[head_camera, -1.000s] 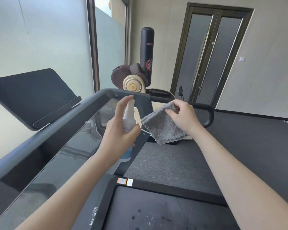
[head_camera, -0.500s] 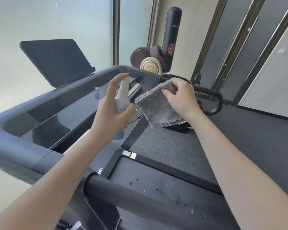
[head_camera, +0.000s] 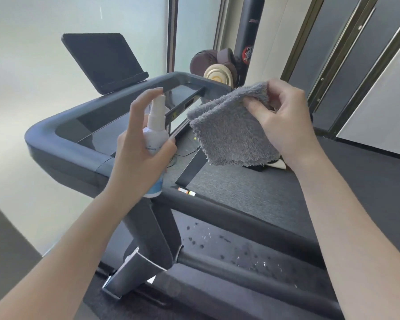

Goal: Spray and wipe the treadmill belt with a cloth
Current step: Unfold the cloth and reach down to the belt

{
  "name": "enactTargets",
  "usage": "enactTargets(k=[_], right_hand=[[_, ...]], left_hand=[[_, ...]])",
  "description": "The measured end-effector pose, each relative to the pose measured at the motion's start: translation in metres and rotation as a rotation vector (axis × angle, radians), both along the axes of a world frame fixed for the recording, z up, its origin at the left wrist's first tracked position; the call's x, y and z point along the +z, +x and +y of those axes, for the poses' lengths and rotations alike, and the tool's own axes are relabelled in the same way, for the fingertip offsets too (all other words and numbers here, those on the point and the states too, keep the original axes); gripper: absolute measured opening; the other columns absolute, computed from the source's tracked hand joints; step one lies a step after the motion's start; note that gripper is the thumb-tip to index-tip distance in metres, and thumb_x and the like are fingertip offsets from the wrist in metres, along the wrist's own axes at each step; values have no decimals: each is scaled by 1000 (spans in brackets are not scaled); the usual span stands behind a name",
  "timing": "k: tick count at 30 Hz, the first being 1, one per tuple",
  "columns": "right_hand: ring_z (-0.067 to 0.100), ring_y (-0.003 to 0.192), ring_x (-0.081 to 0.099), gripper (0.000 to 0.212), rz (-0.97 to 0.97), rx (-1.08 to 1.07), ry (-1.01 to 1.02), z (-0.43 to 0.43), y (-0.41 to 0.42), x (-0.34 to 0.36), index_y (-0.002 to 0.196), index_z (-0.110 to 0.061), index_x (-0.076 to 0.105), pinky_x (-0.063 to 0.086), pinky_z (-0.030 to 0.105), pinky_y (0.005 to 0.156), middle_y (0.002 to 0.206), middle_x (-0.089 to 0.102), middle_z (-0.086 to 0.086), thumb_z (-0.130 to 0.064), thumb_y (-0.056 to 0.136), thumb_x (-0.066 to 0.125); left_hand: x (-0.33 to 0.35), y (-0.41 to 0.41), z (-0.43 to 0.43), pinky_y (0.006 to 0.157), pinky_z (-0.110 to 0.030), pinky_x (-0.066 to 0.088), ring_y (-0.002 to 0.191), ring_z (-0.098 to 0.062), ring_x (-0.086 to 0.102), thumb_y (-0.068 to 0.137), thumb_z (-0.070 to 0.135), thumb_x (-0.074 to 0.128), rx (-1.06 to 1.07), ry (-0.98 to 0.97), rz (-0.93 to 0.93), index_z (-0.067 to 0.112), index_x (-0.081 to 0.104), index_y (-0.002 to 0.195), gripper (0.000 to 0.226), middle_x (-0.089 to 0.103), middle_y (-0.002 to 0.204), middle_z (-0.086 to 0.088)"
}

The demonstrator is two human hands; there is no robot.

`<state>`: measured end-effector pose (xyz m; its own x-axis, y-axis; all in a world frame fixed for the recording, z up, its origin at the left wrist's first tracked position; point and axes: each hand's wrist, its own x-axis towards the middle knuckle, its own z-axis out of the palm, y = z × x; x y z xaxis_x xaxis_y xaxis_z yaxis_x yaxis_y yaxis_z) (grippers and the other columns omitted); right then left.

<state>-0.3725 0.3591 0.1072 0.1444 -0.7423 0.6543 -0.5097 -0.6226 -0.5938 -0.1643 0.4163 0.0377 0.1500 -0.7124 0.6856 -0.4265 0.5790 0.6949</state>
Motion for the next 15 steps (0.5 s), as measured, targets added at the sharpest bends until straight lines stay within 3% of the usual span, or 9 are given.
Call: enactTargets(k=[5,11,15], right_hand=[[6,87,62,9,-13,40,49,60,15,-14,96,-17,67,48,19,75,89,67,-10,-20,89,64],[21,94,63,15,-11,73,147,105,27,-64,98,-10,66,51,46,83,96,68,6,-20,87,64],[20,87,61,16,7,61,202,129,27,-105,93,-13,65,51,49,77,88,65,-1,-25,84,63]], left_hand=[[-23,23,43,51,-52,50,56,-43,52,79,9,53,-10,32,2,56,33,123,67,54,82,-15],[-69,34,80,57,-44,55,59,-28,59,78,13,55,3,90,-39,46,31,129,65,58,84,-4],[-99,33,93,55,-46,55,57,-22,59,77,14,57,-5,101,-42,60,31,124,71,56,87,8]])
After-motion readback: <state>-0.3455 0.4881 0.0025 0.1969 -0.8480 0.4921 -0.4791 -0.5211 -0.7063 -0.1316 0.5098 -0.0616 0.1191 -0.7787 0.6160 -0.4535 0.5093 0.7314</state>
